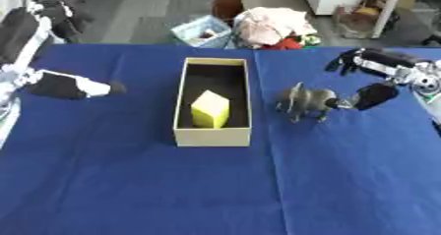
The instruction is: Pick up objects on the table and place them in the box.
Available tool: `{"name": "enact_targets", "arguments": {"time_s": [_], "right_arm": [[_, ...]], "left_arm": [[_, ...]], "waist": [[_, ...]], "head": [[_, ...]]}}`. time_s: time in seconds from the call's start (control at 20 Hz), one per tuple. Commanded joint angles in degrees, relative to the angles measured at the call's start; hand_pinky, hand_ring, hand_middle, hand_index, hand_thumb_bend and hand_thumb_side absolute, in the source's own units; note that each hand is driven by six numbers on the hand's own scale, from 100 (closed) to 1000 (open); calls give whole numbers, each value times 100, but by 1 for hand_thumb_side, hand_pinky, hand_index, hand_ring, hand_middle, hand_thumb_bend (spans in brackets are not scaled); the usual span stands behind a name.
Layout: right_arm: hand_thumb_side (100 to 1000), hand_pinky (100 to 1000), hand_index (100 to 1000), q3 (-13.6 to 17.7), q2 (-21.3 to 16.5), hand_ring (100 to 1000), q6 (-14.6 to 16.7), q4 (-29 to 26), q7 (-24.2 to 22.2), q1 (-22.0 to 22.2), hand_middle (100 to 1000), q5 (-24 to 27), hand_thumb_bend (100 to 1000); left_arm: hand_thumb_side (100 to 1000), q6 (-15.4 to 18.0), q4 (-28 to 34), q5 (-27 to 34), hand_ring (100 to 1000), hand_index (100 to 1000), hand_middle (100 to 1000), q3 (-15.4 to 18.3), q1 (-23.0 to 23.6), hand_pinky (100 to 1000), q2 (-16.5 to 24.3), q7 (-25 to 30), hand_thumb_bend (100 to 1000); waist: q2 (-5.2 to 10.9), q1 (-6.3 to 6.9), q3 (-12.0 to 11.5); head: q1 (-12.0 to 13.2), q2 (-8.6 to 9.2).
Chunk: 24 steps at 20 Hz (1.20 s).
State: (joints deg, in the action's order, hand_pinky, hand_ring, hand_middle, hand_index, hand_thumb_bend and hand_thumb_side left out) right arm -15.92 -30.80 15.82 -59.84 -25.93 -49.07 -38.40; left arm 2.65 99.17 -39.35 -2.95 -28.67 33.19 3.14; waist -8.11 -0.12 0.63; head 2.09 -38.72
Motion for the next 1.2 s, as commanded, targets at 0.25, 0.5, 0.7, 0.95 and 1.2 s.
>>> {"name": "enact_targets", "arguments": {"time_s": [0.25, 0.5, 0.7, 0.95, 1.2], "right_arm": [[441, 767, 846, 178, 193, 738, 35, 441, 110, -236, 762, -298, 416], [433, 764, 834, 236, 304, 728, 78, 661, 184, -265, 744, -455, 414], [428, 761, 825, 285, 365, 719, 89, 800, 253, -273, 730, -545, 409], [425, 761, 818, 296, 429, 713, 125, 911, 282, -265, 713, -641, 405], [414, 756, 794, 320, 465, 680, 146, 1004, 343, -255, 670, -753, 395]], "left_arm": [[404, 14, 82, 24, 483, 743, 527, 71, -54, 541, 55, 27, 916], [403, 26, 97, 27, 482, 743, 526, 61, -60, 541, 33, 48, 916], [403, 30, 110, 29, 482, 743, 526, 59, -57, 541, 27, 59, 916], [403, 35, 111, 37, 482, 742, 526, 49, -57, 541, 14, 79, 916], [403, 40, 110, 40, 482, 742, 526, 42, -57, 541, 5, 89, 917]], "waist": [[69, -5, -45], [64, -16, -77], [63, -19, -98], [60, -21, -109], [62, -23, -127]], "head": [[-30, -26], [-45, -38], [-49, -44], [-53, -53], [-54, -57]]}}
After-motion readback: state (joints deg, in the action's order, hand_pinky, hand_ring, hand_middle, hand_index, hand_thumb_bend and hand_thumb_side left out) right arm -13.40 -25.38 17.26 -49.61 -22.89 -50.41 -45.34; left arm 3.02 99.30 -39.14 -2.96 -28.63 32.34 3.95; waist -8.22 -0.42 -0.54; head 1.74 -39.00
